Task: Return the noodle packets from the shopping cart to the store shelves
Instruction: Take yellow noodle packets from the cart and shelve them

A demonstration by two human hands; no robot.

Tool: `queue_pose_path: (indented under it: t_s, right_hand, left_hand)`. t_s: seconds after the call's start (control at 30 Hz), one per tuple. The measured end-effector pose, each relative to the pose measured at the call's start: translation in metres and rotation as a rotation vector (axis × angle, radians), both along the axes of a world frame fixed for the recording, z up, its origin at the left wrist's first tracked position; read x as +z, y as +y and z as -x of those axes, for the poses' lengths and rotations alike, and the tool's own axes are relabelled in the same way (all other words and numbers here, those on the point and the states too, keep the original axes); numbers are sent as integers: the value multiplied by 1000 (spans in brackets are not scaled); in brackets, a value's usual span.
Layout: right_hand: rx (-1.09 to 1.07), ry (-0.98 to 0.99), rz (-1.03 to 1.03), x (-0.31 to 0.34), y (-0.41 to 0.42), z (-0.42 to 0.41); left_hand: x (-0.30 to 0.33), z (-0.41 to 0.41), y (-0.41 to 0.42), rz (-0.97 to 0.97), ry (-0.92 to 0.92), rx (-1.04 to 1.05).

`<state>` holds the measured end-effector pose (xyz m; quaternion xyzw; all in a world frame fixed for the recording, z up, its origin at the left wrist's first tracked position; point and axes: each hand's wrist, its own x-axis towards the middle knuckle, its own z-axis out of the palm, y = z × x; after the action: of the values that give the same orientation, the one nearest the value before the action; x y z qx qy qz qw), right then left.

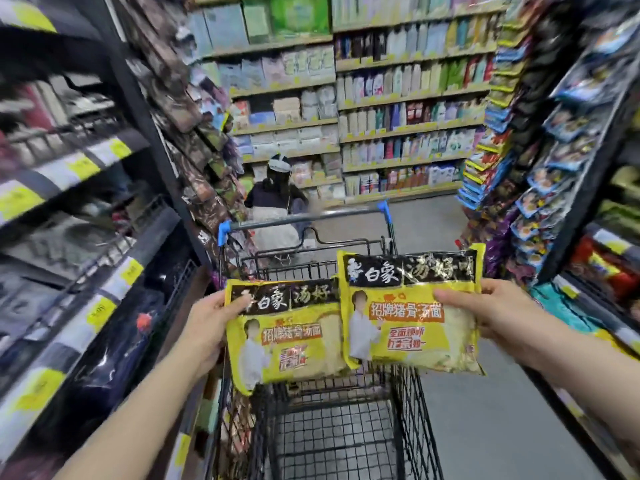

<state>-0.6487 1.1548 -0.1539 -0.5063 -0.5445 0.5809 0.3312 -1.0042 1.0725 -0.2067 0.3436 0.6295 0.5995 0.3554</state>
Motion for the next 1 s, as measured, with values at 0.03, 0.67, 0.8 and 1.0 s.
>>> queue_pose_path:
  t_s: [0.03, 0.67, 0.8, 1.0]
  right_hand:
    - [-3, 7, -8, 15, -6, -11]
    - [-630, 50, -77, 110, -242, -211]
    - [-830, 32, -73, 109, -320, -251]
    - [-1180, 21, -93, 109, -449, -310]
  left_hand:
    - [14, -7, -2, -14, -2, -10]
    - [154, -231, 1, -126, -112, -775]
    - [159, -317, -6, -102, -151, -992]
    - [160, -464, -54, -65, -131, -1315]
